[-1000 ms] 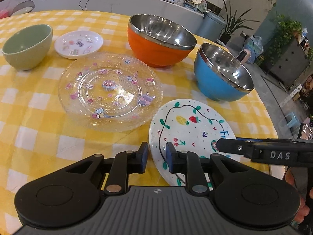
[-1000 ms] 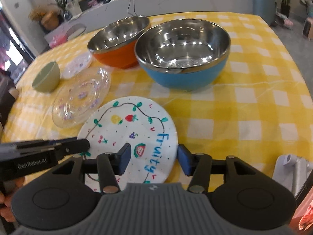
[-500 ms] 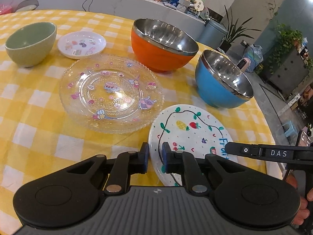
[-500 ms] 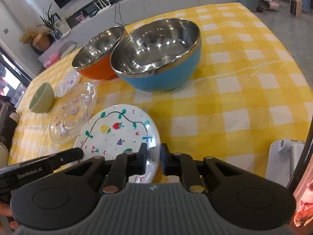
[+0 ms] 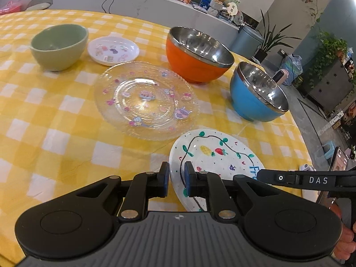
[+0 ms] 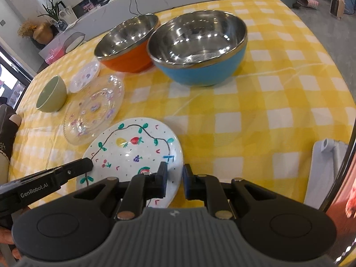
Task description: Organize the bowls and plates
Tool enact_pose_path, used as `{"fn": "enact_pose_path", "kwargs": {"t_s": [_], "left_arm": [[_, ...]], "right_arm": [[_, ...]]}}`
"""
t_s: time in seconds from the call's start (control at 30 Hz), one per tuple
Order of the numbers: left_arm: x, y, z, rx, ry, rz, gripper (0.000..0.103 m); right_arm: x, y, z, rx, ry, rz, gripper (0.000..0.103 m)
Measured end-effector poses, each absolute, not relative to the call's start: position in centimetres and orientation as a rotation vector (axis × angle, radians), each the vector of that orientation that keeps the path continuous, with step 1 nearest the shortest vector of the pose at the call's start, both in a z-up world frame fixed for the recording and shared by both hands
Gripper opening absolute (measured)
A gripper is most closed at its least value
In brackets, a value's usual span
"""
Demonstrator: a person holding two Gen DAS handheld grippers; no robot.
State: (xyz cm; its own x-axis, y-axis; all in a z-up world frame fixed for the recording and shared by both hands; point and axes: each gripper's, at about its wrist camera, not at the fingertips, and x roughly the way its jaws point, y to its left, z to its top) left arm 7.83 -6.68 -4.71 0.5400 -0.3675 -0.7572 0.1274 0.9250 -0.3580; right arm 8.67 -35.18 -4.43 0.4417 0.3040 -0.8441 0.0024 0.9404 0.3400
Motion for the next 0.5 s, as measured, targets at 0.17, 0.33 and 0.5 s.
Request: {"fn": "enact_pose_path", "kwargs": {"t_s": [0.17, 0.33, 0.5], "left_arm": [[6.8, -5.0, -3.4, -0.265, 0.919, -0.29, 0.015], [6.1, -2.7, -2.7, -0.271, 0.897, -0.266, 0.014], [5.7, 0.3, -2.6, -0.296, 0.892, -0.222, 0.014]], "right_arm": [[7.6, -33.5, -3.8, 0.329, 1.102, 0.206, 0.013], [7.0, -31.2, -3.7, 0.34, 1.113, 0.222, 0.013], [6.5, -28.7, -3.0, 0.358, 1.096, 0.247, 0.013]]}}
